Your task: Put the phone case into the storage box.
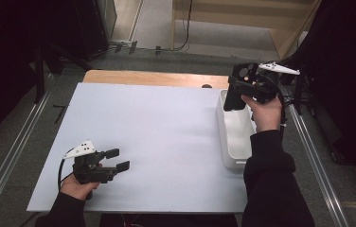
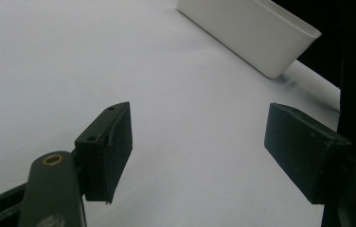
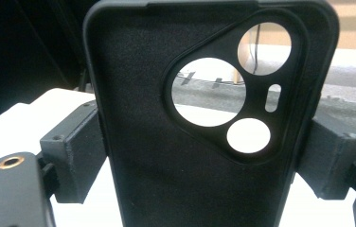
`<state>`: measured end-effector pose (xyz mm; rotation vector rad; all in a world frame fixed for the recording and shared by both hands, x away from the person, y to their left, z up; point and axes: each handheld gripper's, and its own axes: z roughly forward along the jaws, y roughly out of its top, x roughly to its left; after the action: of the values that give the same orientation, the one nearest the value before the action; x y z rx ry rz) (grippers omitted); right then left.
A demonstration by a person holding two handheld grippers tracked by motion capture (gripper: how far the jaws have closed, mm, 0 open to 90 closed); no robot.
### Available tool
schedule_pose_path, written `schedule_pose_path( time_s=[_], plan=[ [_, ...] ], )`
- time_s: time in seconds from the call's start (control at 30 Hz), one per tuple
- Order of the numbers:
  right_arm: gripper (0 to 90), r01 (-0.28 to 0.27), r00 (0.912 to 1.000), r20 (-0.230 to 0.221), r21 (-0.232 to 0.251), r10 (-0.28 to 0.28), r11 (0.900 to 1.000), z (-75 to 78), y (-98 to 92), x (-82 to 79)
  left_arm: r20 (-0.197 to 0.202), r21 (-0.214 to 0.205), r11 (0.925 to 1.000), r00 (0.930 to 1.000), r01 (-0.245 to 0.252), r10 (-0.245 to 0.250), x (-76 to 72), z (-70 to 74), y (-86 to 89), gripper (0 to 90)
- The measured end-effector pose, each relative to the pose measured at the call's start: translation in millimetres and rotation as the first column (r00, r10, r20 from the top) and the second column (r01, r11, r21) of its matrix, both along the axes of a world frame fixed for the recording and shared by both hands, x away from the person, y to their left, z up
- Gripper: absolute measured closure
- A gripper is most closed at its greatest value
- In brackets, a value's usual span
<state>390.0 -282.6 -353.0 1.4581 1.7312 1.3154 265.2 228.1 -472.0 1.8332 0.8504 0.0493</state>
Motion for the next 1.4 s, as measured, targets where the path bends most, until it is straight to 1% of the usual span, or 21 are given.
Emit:
schedule_pose_path(
  time_s=[0.07,0.13,0.17,0.2,0.27,0.37,0.4,0.47,0.53,0.6,0.67,0.7,0.77,0.9,1.1,1.23,1.33,1.37,1.4],
  plan=[
    [12.7,0.006,1.0,-0.003,-0.005,-0.006,1.0,0.4,-0.2,4.4,-0.005,-0.004,1.0,1.0,0.0,0.0,0.0,-0.1,-0.8,24.2],
    [12.7,0.006,1.0,-0.005,0.02,-0.006,0.9998,0.1,-1.1,7.3,-0.005,0.002,1.0,1.0,0.005,-0.005,0.3,-0.3,-1.8,24.2],
    [12.7,0.01,0.9999,-0.004,0.021,-0.01,0.9997,0.2,-1.1,8.3,-0.004,0.004,1.0,1.0,0.008,-0.008,0.5,-0.5,-2.1,24.2],
    [12.7,0.02,0.9998,0.002,0.005,-0.02,0.9998,0.6,-0.5,9.6,-0.004,0.0,1.0,1.0,0.008,-0.008,0.6,-0.8,-2.5,24.2],
    [12.7,0.036,0.9993,0.007,-0.013,-0.035,0.9993,1.1,-0.7,12.2,-0.004,0.001,1.0,1.0,0.009,-0.009,0.9,-0.8,-2.6,24.2],
    [12.7,0.049,0.9988,0.0,-0.006,-0.049,0.9988,1.1,-2.7,18.1,-0.004,-0.002,1.0,0.9999,0.009,-0.009,1.2,-0.7,-2.6,24.2],
    [12.7,0.058,0.9983,-0.008,-0.013,-0.058,0.9982,1.4,-3.5,20.6,-0.004,-0.003,1.0,0.9999,0.01,-0.01,1.2,-0.7,-2.7,24.2],
    [12.7,0.068,0.9976,-0.011,-0.021,-0.068,0.9975,1.5,-4.4,24.6,-0.003,-0.001,1.0,1.0,0.009,-0.009,1.3,-0.6,-3.1,24.2],
    [12.7,0.081,0.9967,-0.01,-0.025,-0.081,0.9964,1.6,-4.9,28.4,-0.004,0.001,0.9999,0.9999,0.011,-0.011,1.5,-0.5,-3.1,24.2],
    [12.7,0.095,0.9955,0.002,-0.039,-0.095,0.9947,1.8,-4.9,31.3,-0.003,0.001,0.9999,0.9999,0.011,-0.011,1.5,-0.5,-3.1,24.2],
    [12.7,0.105,0.9944,0.013,-0.038,-0.105,0.9937,1.8,-5.0,34.8,-0.004,-0.003,0.9999,0.9999,0.011,-0.011,1.5,-0.6,-3.0,24.2],
    [12.7,0.107,0.9942,0.008,-0.029,-0.107,0.9938,1.8,-4.9,36.2,-0.004,-0.003,0.9999,0.9999,0.01,-0.01,1.5,-0.6,-3.0,24.2],
    [12.7,0.113,0.9936,0.007,-0.026,-0.113,0.9933,1.2,-4.9,38.9,-0.003,-0.004,0.9999,0.9999,0.01,-0.01,1.4,-0.7,-3.0,24.2],
    [12.7,0.129,0.9916,0.011,-0.028,-0.129,0.9912,-1.9,-4.7,44.9,-0.003,0.002,0.9999,0.9999,0.013,-0.013,1.6,-0.4,-3.0,24.2],
    [12.7,0.15,0.9888,0.002,-0.03,-0.15,0.9883,-9.8,-3.9,53.0,-0.003,-0.004,0.9999,0.9999,0.013,-0.013,1.6,-0.4,-2.7,24.2],
    [12.6,0.162,0.9868,-0.003,-0.044,-0.162,0.9858,-14.8,-4.3,56.6,0.0,-0.003,0.9999,0.9999,0.013,-0.013,1.7,-0.2,-2.5,24.2],
    [12.6,0.169,0.9856,0.001,-0.041,-0.169,0.9847,-17.9,-5.6,58.5,0.0,-0.003,0.9999,0.9999,0.013,-0.013,1.8,-0.1,-2.4,24.2],
    [12.6,0.169,0.9856,-0.005,-0.032,-0.169,0.9851,-18.7,-4.9,58.6,0.0,-0.005,0.9999,0.9999,0.014,-0.014,1.8,0.0,-2.5,24.2],
    [12.7,0.171,0.9853,-0.003,-0.038,-0.171,0.9846,-19.6,-4.6,59.0,0.0,-0.005,0.9999,0.9999,0.014,-0.014,1.9,0.0,-2.4,24.2]
  ],
)
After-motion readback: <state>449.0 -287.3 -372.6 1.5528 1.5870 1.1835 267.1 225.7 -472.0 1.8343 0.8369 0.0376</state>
